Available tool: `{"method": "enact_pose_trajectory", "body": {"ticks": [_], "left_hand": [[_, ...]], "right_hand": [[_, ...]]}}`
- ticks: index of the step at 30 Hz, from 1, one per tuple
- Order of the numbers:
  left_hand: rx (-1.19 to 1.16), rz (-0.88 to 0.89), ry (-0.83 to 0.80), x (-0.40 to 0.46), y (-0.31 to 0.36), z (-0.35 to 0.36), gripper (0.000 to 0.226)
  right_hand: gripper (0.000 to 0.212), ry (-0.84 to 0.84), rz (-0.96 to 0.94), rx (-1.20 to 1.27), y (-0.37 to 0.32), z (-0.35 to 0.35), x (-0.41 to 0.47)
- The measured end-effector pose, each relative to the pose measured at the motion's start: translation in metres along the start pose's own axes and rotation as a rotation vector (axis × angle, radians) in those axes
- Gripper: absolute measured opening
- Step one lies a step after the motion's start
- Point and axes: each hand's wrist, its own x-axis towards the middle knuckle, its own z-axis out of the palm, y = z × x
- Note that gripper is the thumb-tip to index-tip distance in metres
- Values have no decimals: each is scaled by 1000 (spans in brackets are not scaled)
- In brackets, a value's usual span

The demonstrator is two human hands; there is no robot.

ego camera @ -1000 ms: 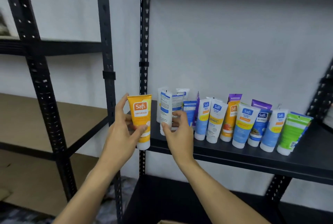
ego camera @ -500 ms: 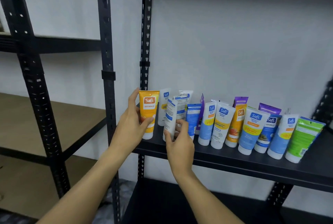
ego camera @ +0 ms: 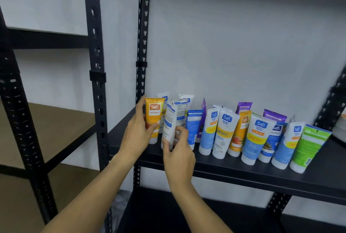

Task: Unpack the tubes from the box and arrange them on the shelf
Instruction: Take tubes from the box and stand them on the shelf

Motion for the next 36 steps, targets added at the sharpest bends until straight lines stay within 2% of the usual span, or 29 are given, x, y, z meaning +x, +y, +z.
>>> {"method": "enact_pose_trajectory", "body": {"ticks": [7,13,19,22,25,31,36], "left_hand": [[-37,-2,-50,2,0,-2,90],[-54,-69,-88,2,6,-5,82],[164,-165,-124,-18,-1,-14,71],[441,-131,-135,-38,0,-19,58],[670,-108,-230,-61,-2,-22,53],[765,-49,-257,-102,-6,-18,63],[699,9,-190,-146,-11,-6,64]], "right_hand": [[52,-5,17,-1,-2,-1,0],[51,-48,56,40,-6,-6,1],[57,-116,40,69,-8,-14,-10],[60,-142,-3,34,-7,-22,-20],[58,-229,-47,-70,-2,-33,-30],[62,-432,-265,-334,17,-58,-51],[57,-490,-350,-380,46,-84,-70]]}}
